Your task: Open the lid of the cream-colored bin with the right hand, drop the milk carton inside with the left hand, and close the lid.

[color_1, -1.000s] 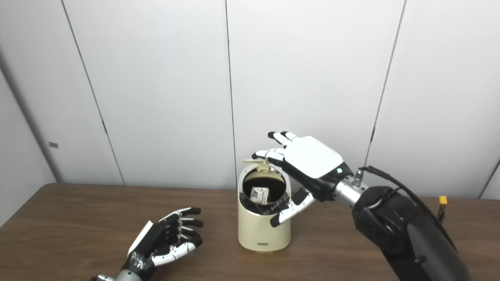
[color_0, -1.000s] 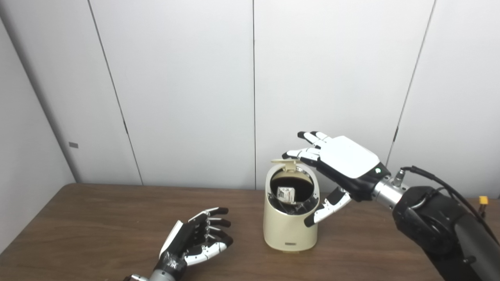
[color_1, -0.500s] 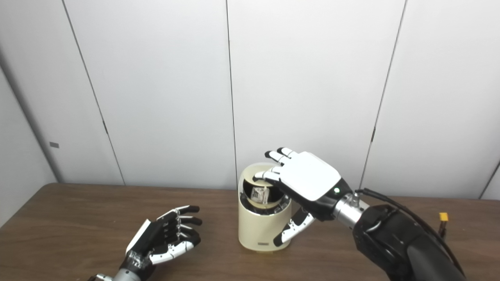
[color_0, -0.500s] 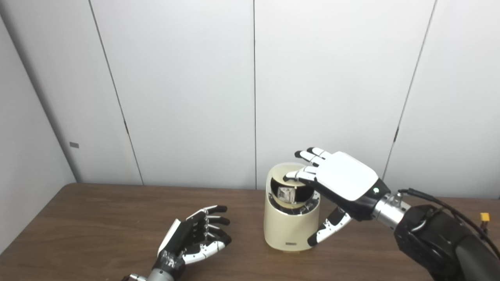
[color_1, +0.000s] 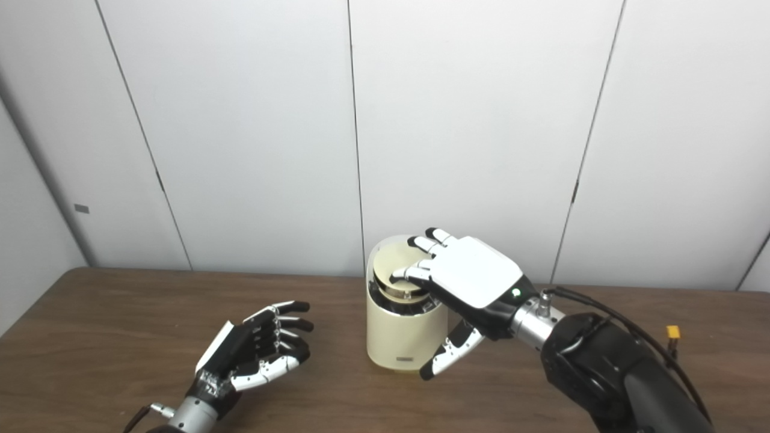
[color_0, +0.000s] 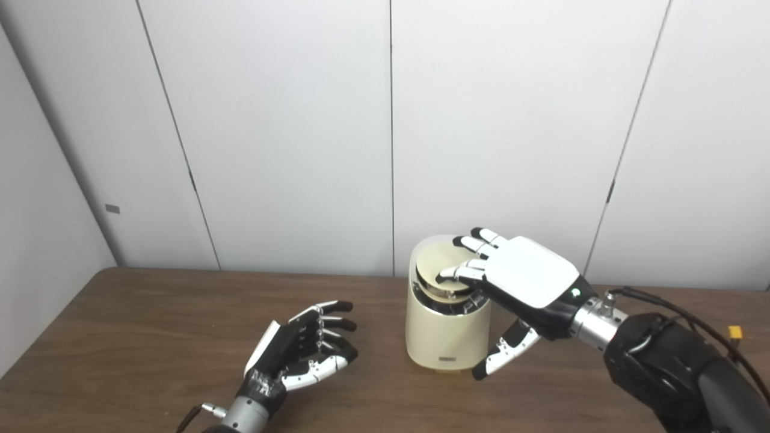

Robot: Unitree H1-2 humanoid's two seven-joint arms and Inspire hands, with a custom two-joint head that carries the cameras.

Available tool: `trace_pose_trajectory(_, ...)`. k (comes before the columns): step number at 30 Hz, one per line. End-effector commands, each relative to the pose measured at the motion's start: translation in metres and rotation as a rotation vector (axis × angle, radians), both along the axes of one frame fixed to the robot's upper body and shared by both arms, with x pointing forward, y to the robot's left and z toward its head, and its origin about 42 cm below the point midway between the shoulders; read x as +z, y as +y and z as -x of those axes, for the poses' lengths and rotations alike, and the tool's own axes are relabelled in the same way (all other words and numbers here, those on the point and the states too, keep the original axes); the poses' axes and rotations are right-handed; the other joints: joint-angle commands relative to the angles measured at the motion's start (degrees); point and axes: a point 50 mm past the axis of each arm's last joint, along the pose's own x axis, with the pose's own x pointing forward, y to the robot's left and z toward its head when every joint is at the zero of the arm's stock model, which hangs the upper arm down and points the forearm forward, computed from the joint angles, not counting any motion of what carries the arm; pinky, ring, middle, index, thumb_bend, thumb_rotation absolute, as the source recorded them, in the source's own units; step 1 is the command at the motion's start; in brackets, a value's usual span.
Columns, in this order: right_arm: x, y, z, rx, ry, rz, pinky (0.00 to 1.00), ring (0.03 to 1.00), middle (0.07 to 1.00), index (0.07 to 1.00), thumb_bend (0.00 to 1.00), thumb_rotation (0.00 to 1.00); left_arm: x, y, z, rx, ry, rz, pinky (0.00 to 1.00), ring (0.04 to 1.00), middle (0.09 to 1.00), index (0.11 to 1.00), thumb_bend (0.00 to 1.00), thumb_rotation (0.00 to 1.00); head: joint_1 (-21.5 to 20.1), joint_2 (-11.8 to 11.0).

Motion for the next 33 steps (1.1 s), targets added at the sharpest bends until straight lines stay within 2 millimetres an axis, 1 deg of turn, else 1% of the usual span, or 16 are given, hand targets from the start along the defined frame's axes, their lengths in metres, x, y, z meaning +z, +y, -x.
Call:
trace_pose_trajectory(1,0.008,0.002,-0.001,0.017,-0.03,-0.012,0.93,0.944,0.761,0.806,0.87,0.55,0.02,0.004,-0.006,-0.007,-0.087,0.002,0.47,0.576,0.692,0.816,0.59,0.15,0.1,0.1)
trace_pose_trajectory(2,0.006,0.003,-0.001,0.013,-0.019,-0.006,0.92,0.94,0.758,0.804,0.87,0.54,0.02,0.004,-0.006,-0.007,-0.085,0.001,0.47,0.578,0.692,0.816,0.59,0.15,0.1,0.2)
trace_pose_trajectory(5,-0.001,0.005,-0.002,-0.016,0.026,0.044,0.97,0.959,0.773,0.824,0.85,0.56,0.02,0.003,-0.006,-0.004,-0.084,-0.006,0.47,0.582,0.692,0.816,0.6,0.17,0.2,0.3)
trace_pose_trajectory(7,-0.004,0.006,-0.002,-0.025,0.045,0.076,0.96,0.954,0.774,0.82,0.86,0.56,0.02,0.003,-0.006,-0.003,-0.086,-0.01,0.47,0.582,0.691,0.814,0.6,0.18,0.2,0.3)
trace_pose_trajectory(9,-0.007,0.006,-0.002,-0.039,0.066,0.117,0.96,0.962,0.778,0.823,0.87,0.59,0.02,0.003,-0.006,-0.004,-0.086,-0.009,0.47,0.584,0.692,0.816,0.6,0.18,0.2,0.4)
trace_pose_trajectory(10,-0.008,0.006,-0.002,-0.049,0.08,0.143,0.99,0.983,0.792,0.835,0.87,0.62,0.02,0.003,-0.006,-0.004,-0.086,-0.007,0.47,0.582,0.69,0.815,0.6,0.17,0.2,0.4)
trace_pose_trajectory(13,-0.009,0.007,-0.001,-0.074,0.115,0.202,1.0,0.999,0.814,0.85,0.88,0.65,0.019,0.002,-0.005,-0.008,-0.084,0.0,0.47,0.582,0.691,0.816,0.6,0.17,0.3,0.5)
trace_pose_trajectory(14,-0.009,0.008,-0.001,-0.085,0.128,0.221,1.0,0.998,0.814,0.842,0.9,0.65,0.019,0.002,-0.005,-0.009,-0.083,0.003,0.47,0.582,0.692,0.817,0.6,0.17,0.3,0.5)
trace_pose_trajectory(17,-0.011,0.009,-0.001,-0.112,0.165,0.264,1.0,1.0,0.841,0.862,0.92,0.67,0.019,0.002,-0.004,-0.011,-0.08,0.003,0.47,0.589,0.697,0.82,0.61,0.18,0.4,0.5)
trace_pose_trajectory(22,-0.013,0.009,-0.002,-0.138,0.231,0.313,1.0,1.0,0.86,0.883,0.92,0.68,0.019,0.002,-0.003,-0.011,-0.08,0.007,0.47,0.586,0.694,0.816,0.61,0.19,0.5,0.6)
trace_pose_trajectory(24,-0.011,0.006,-0.002,-0.127,0.237,0.288,1.0,1.0,0.856,0.885,0.91,0.69,0.019,0.003,-0.003,-0.012,-0.081,0.008,0.47,0.587,0.695,0.816,0.6,0.17,0.6,0.6)
trace_pose_trajectory(25,-0.01,0.005,-0.002,-0.121,0.236,0.273,1.0,1.0,0.845,0.876,0.9,0.67,0.019,0.003,-0.003,-0.013,-0.081,0.008,0.47,0.59,0.697,0.818,0.6,0.17,0.5,0.6)
trace_pose_trajectory(26,-0.008,0.003,-0.003,-0.11,0.232,0.234,1.0,1.0,0.851,0.886,0.88,0.68,0.019,0.003,-0.003,-0.014,-0.077,0.011,0.47,0.591,0.698,0.82,0.6,0.17,0.3,0.5)
trace_pose_trajectory(28,-0.004,-0.001,-0.004,-0.086,0.213,0.145,1.0,1.0,0.832,0.866,0.86,0.66,0.019,0.004,-0.004,-0.014,-0.076,0.013,0.47,0.589,0.698,0.819,0.61,0.18,0.3,0.5)
trace_pose_trajectory(31,0.003,-0.007,-0.004,-0.048,0.161,0.033,0.99,1.0,0.825,0.854,0.82,0.68,0.019,0.003,-0.005,-0.017,-0.083,0.013,0.47,0.586,0.695,0.818,0.6,0.17,0.3,0.3)
trace_pose_trajectory(33,0.005,-0.011,-0.004,-0.022,0.117,-0.046,0.97,0.983,0.806,0.836,0.81,0.64,0.019,0.004,-0.005,-0.019,-0.084,0.009,0.47,0.584,0.693,0.821,0.6,0.16,0.3,0.2)
